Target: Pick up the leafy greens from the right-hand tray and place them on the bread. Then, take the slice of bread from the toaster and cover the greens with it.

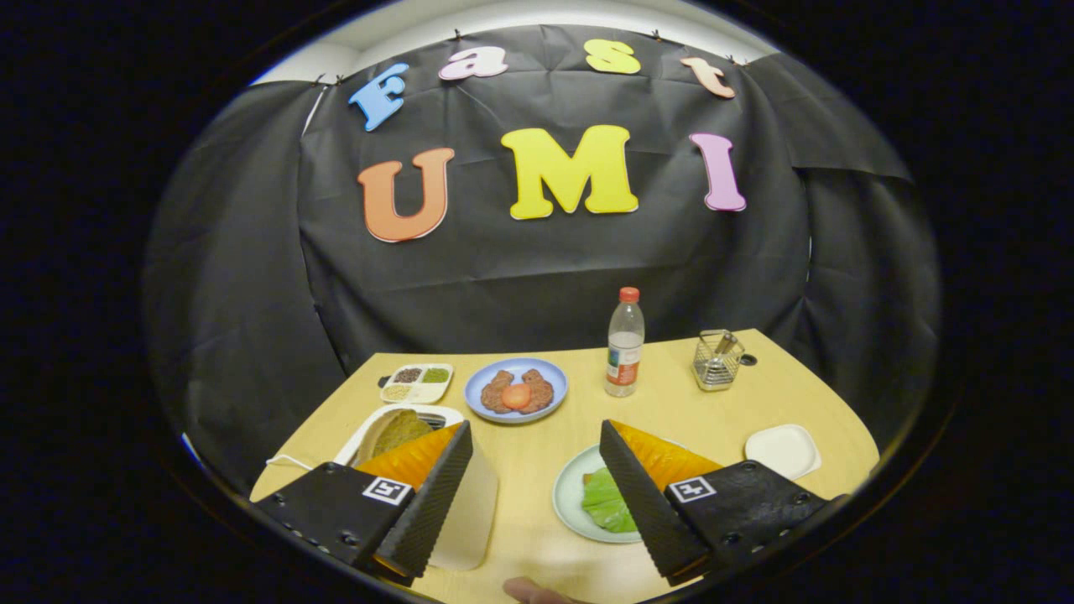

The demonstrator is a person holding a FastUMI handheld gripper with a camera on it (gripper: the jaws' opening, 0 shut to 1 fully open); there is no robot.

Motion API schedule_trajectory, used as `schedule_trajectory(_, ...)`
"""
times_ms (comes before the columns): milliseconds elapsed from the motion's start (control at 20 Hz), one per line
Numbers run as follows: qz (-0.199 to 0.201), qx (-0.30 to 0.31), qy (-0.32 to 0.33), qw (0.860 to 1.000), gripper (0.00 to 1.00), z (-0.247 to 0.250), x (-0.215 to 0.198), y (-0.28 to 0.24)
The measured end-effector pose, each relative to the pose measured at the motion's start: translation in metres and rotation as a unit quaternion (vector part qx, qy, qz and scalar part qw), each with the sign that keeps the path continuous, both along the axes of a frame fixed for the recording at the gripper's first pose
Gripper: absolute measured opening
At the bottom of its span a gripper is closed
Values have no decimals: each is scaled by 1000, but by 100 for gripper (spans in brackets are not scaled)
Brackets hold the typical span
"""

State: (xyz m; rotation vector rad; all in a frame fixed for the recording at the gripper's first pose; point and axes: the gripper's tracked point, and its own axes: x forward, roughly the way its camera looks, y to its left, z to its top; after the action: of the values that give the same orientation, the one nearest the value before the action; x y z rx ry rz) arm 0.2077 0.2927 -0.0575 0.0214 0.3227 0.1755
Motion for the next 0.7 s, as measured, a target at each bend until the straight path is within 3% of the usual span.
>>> schedule_trajectory(400,51,-24,7,998,96,-18,-9,94)
schedule_trajectory(700,22,-53,8,998,92,-39,5,111)
